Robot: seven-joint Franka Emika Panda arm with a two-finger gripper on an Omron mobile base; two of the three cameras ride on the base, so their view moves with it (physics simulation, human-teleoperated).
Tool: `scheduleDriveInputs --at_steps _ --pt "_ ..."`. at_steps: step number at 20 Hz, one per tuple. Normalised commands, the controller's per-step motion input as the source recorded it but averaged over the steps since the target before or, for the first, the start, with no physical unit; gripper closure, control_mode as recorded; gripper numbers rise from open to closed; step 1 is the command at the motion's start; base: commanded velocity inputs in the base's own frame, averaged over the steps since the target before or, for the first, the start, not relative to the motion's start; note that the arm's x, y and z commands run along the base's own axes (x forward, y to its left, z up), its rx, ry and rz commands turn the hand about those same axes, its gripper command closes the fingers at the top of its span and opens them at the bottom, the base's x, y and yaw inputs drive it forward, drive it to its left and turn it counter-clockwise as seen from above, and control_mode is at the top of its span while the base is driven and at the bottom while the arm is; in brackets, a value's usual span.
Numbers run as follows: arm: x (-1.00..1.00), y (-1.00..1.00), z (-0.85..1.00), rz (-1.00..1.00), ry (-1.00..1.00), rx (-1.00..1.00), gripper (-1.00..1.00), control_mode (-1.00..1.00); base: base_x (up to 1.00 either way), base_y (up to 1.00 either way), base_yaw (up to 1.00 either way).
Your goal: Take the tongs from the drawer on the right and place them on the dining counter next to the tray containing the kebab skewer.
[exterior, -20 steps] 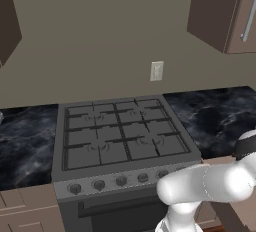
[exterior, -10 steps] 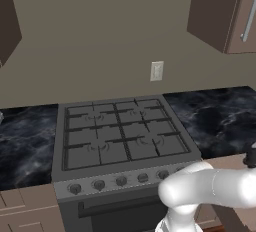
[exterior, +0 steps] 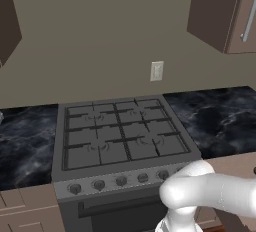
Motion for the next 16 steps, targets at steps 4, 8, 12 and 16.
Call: scheduleDriveInputs --at_steps 4,8,12,16 --pt "0.08 0.0 -0.39 -0.02 0.0 0.0 -1.0 -1.0 0.0 0.0 0.0" --pt "0.06 -0.01 -0.39 -0.06 0.0 -0.04 -1.0 -1.0 0.0 0.0 0.0" --pt "0.01 -0.04 -0.2 -0.05 0.01 -0.01 -1.0 -1.0 0.0 0.0 0.0" --pt "0.0 -0.11 -0.02 -0.03 0.09 0.0 -1.0 -1.0 0.0 0.0 0.0"
